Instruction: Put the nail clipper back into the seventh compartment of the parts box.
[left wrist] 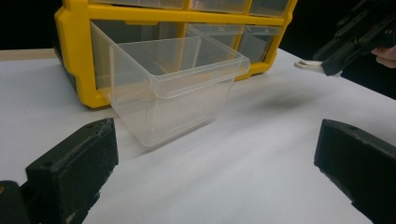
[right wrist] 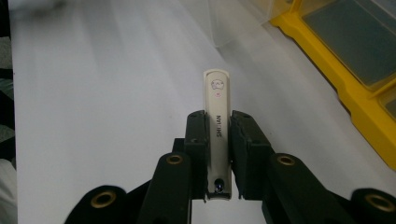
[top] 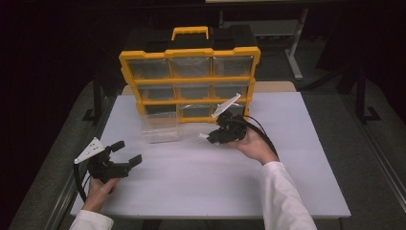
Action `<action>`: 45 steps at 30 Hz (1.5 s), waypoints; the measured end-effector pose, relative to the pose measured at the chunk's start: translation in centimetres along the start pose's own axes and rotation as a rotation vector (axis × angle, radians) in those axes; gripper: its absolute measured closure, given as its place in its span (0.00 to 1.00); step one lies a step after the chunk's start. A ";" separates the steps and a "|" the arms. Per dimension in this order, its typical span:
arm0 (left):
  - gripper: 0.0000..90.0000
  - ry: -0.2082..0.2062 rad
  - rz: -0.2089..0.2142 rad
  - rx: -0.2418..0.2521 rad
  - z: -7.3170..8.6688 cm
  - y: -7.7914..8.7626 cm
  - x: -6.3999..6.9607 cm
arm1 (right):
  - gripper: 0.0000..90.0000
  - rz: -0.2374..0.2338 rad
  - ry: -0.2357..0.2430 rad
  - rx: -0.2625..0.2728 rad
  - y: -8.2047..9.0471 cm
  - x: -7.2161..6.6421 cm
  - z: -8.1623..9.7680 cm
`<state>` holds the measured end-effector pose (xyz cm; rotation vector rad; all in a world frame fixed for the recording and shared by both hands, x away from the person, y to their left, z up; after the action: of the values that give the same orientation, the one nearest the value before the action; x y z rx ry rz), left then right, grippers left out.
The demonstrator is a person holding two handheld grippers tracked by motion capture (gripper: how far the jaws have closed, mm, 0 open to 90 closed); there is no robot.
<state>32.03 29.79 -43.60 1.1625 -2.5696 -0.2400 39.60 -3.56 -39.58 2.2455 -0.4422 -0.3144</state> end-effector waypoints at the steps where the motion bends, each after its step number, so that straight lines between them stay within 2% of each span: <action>1: 0.00 0.001 0.000 -0.001 0.0 0.0 0.0 | 0.84 0.000 0.002 0.004 0.1 0.1 -0.1; 11: 0.00 0.002 0.003 0.000 0.0 0.0 0.0 | 0.84 0.005 -0.015 0.018 0.6 0.4 -1.1; 18: 0.00 0.000 0.006 -0.005 0.1 -0.1 0.0 | 0.84 0.014 -0.011 0.004 0.4 0.4 -1.5; 45: 0.00 0.001 0.008 -0.001 0.0 -0.1 0.0 | 0.84 0.020 -0.040 0.022 0.5 1.5 -3.9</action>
<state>32.06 29.74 -43.64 1.1517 -2.5724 -0.2394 42.32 -1.85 -36.78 2.2581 -0.4912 -0.3454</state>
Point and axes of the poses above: each handheld gripper's, and its own axes: y roughly backward along the jaws, z roughly out of its underside, x roughly to its right, the point moved 5 cm from there along -y, roughly forward along the jaws, and after that the axes turned 1 degree about y, right-handed, at the moved point
